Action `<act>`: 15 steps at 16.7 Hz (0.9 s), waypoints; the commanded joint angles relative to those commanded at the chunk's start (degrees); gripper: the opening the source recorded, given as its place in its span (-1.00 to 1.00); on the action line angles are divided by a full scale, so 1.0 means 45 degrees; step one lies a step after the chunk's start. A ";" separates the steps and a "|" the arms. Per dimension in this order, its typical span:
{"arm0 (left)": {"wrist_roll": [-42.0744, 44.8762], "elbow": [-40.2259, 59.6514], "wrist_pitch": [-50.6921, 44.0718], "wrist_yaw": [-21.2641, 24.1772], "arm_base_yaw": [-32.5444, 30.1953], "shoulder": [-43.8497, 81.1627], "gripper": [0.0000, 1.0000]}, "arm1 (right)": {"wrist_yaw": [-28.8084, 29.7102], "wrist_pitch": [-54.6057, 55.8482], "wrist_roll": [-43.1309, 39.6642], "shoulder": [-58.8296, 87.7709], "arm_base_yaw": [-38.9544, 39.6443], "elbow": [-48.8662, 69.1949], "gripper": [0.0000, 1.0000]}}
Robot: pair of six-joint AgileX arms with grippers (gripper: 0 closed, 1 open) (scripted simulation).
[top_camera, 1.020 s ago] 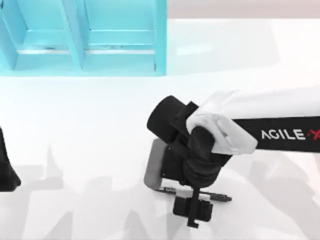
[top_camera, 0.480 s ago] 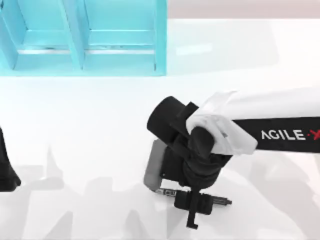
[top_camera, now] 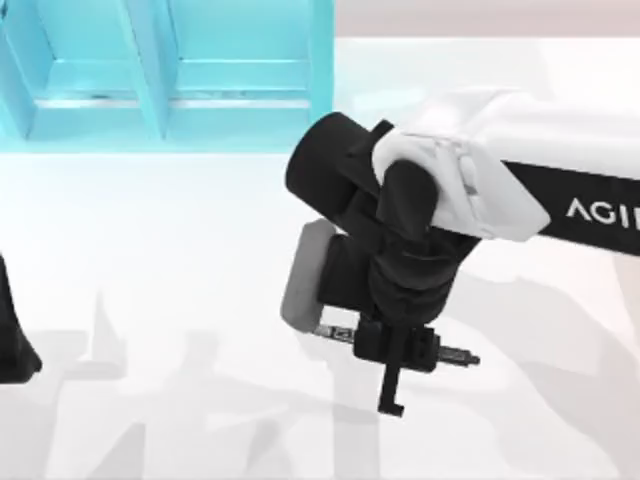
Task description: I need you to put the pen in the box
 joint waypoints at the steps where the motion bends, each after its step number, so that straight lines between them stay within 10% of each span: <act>1: 0.0000 0.0000 0.0000 0.0000 0.0000 0.0000 1.00 | -0.0010 -0.0380 -0.0005 -0.0172 -0.0008 0.0268 -1.00; 9: 0.0000 0.0000 0.0000 0.0000 0.0000 0.0000 1.00 | 0.0013 -0.0976 0.0428 -0.0085 -0.0349 0.0888 -1.00; 15: 0.0000 0.0000 0.0000 0.0000 0.0000 0.0000 1.00 | 0.0361 -0.3452 0.4772 0.1989 -0.3706 0.3940 -1.00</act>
